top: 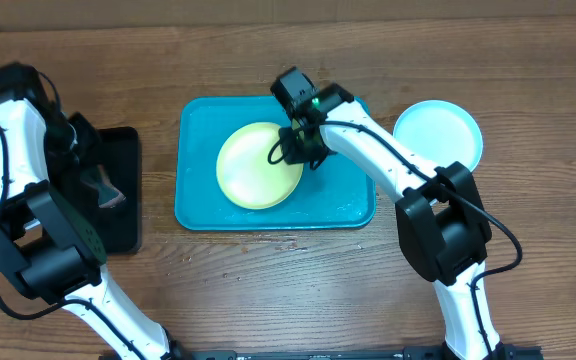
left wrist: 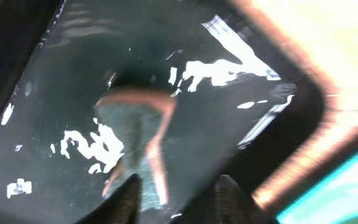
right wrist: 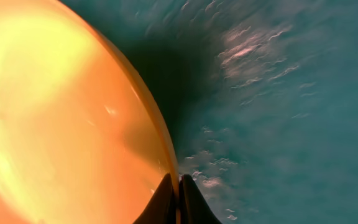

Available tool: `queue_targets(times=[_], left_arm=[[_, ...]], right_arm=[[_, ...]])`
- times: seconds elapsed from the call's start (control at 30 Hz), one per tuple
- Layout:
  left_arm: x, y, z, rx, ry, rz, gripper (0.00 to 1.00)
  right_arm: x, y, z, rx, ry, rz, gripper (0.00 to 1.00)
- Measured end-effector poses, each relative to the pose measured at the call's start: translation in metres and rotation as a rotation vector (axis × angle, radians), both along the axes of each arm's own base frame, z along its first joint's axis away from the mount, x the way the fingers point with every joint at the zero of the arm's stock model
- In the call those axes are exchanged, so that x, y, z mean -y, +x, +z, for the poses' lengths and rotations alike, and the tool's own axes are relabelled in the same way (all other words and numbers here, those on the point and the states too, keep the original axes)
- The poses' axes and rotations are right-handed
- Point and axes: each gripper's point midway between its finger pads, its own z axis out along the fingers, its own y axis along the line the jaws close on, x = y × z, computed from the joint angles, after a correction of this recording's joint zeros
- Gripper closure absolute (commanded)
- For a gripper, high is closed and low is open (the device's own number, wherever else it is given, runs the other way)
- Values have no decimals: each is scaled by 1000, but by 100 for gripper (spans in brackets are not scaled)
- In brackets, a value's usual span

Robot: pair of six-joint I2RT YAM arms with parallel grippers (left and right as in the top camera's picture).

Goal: Clean dirty plates on tray and stack at the side
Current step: 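Move the left gripper with the sponge back to the black tray, then lift the yellow plate with the right gripper onto the plate stack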

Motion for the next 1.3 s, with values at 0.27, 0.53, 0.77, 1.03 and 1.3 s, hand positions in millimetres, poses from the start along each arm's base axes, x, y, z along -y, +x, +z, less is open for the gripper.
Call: queue_targets(times=[0.27, 0.53, 0.77, 1.03, 1.3], left_arm=[[12, 29, 29, 137, -90, -21, 0], [15, 30, 30, 144, -104, -23, 0], [15, 30, 30, 145, -107, -23, 0], [15, 30, 30, 146, -107, -23, 0], [16, 30, 30, 147, -110, -24, 0]], right_arm=[[34, 23, 102, 326, -427, 50, 96], [10, 10, 174, 671, -851, 234, 96], [-20, -16, 235, 918, -1173, 314, 96], [-46, -19, 192, 795, -928, 438, 96], [43, 13, 154, 489, -858, 319, 96]])
